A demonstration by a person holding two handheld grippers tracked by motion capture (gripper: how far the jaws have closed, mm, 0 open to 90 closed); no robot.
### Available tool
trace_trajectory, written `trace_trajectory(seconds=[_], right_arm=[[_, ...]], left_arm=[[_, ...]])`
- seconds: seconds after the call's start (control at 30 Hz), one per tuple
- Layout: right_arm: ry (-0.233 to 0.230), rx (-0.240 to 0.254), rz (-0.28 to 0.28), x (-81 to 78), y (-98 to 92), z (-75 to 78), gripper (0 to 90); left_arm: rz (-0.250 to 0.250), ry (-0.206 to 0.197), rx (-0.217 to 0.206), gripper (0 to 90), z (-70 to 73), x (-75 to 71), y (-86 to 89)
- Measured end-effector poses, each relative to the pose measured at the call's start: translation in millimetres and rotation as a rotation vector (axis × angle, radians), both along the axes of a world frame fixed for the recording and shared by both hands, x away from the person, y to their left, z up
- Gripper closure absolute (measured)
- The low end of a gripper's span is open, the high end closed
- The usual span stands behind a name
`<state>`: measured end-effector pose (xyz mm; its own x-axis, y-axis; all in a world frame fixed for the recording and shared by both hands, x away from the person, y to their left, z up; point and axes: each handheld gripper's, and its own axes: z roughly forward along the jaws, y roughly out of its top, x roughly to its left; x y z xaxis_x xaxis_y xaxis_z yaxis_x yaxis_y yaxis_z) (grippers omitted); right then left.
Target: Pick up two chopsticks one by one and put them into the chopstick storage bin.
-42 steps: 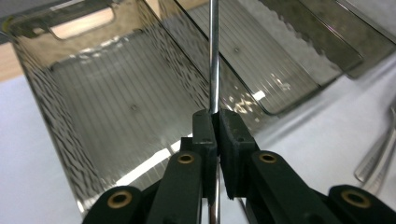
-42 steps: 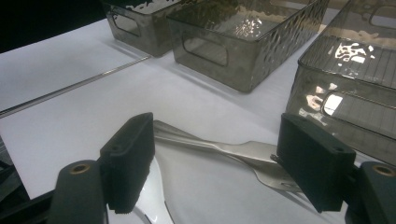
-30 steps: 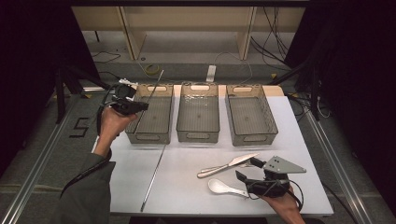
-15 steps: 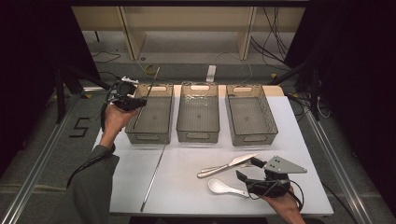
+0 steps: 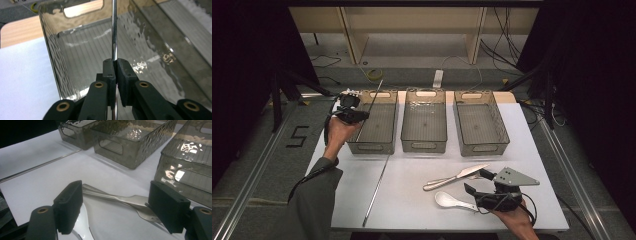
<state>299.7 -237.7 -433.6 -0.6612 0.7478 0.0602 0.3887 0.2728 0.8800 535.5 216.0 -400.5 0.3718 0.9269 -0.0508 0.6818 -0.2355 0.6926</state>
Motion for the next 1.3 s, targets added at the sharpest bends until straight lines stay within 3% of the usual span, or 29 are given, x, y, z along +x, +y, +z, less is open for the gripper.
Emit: trace_trajectory(seconds=[0.07,0.13,0.37,0.6,0.67,0.73,0.8,1.07,1.3], right_arm=[[0.000,-0.001,0.000,0.1,-0.2,0.0,28.7],[0.000,0.002,-0.001,0.1,-0.4,0.1,28.7],[0.000,-0.001,-0.001,0.1,-0.4,-0.1,28.7],[0.007,-0.002,-0.008,0.9,-0.7,-0.9,28.7],[0.007,-0.003,-0.007,0.9,-0.7,-0.4,28.7],[0.001,-0.001,-0.004,-0.2,-0.2,0.9,28.7],[-0.002,0.000,0.001,-1.4,-0.2,2.0,28.7],[0.001,-0.005,0.014,-2.8,1.7,2.5,28.7],[0.001,-0.007,0.009,-2.5,1.2,2.4,28.7]], left_arm=[[0.024,0.012,-0.010,80.9,-3.4,0.3,0.7],[0.041,0.031,-0.023,70.4,-6.3,0.7,0.3],[0.026,0.091,-0.055,40.5,-1.0,-12.7,-3.9],[-0.045,0.103,-0.061,31.4,17.4,-49.1,-14.6],[-0.062,0.133,-0.021,28.9,18.9,-58.2,-17.8],[-0.068,0.127,-0.001,28.8,19.3,-70.2,-20.5],[-0.082,0.144,0.028,27.6,16.0,-78.9,-22.6],[-0.106,0.213,0.059,24.6,-4.6,-101.1,-29.6],[-0.147,0.258,0.106,21.3,-8.3,-115.9,-37.5]])
